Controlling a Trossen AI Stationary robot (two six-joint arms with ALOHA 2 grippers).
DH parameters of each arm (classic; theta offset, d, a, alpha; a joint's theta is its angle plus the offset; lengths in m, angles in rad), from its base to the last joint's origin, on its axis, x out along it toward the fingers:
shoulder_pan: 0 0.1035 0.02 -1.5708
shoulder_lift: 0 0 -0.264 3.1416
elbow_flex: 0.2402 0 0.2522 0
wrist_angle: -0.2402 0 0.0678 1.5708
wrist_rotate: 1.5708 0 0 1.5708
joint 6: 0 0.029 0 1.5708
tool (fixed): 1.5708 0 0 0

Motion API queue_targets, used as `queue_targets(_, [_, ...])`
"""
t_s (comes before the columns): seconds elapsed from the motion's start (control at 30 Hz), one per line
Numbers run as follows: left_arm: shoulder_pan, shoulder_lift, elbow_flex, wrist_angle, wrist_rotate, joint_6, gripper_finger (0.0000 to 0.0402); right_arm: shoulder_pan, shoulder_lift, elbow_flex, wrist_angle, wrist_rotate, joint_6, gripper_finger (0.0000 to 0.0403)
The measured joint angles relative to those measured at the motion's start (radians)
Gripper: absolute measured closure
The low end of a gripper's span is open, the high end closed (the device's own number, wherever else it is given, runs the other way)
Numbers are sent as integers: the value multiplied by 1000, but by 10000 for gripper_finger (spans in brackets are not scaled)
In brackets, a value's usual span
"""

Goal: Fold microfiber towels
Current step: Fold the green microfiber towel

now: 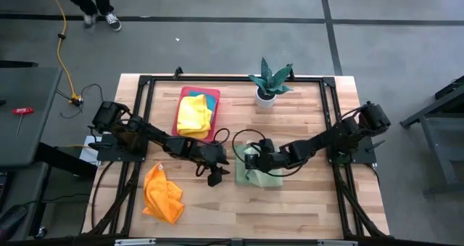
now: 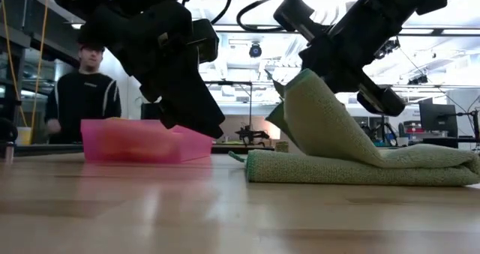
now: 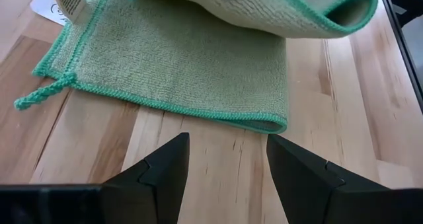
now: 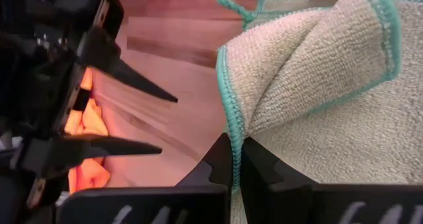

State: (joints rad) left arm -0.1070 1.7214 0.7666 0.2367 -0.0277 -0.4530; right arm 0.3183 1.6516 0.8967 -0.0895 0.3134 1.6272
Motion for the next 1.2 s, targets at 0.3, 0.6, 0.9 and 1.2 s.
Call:
queue_targets(0.3, [0, 0, 0, 0, -3, -8, 209, -6, 0, 0, -3, 28, 8, 403])
queue_targets(0.6, [0, 0, 0, 0, -3, -8, 209, -13, 0, 0, -10, -23, -32, 321])
queue_targets(0.9, [8, -2, 0, -12, 3, -8, 209, -65, -84, 0, -63, -9, -162, 192])
queue_targets(1.2, [123, -198, 0, -140, 110, 35, 209, -9, -362, -2, -601, 21, -249, 179])
